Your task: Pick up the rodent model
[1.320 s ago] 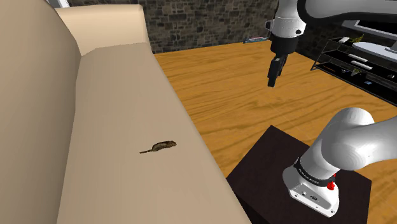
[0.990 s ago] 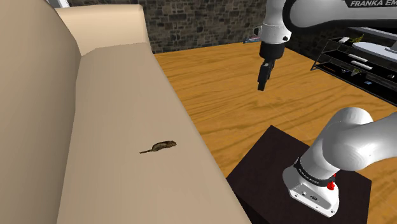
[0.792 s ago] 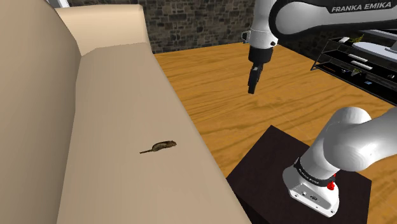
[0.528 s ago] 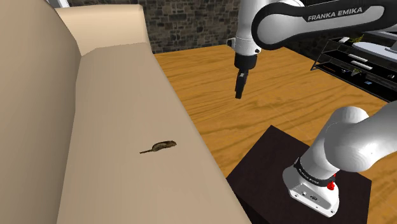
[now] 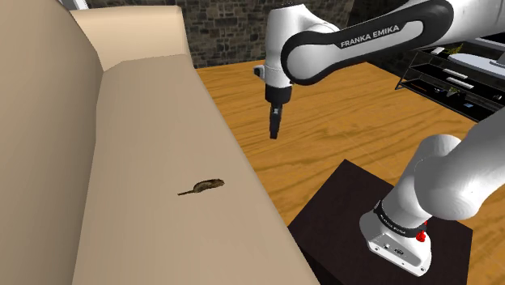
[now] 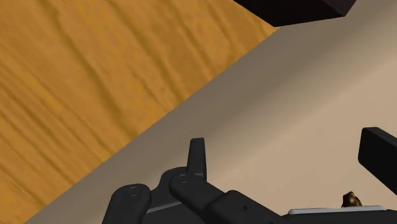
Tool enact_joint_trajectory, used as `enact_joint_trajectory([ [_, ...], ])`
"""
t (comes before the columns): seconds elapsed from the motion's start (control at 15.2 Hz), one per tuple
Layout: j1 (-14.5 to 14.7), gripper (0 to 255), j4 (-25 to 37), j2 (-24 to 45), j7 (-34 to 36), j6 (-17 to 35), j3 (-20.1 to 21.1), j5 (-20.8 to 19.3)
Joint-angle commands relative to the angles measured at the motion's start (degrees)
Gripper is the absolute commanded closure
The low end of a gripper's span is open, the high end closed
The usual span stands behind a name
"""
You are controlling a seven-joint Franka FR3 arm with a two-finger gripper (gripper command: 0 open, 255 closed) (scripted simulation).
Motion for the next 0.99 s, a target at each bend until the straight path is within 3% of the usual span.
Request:
enact_joint_trajectory([
  [0.0, 1.05, 0, 1.13, 2.93, -1.41, 2.31, 0.73, 0.51],
  [0.92, 7.82, 0, 16.34, 25.43, -8.74, 12.66, 7.14, 0.66],
])
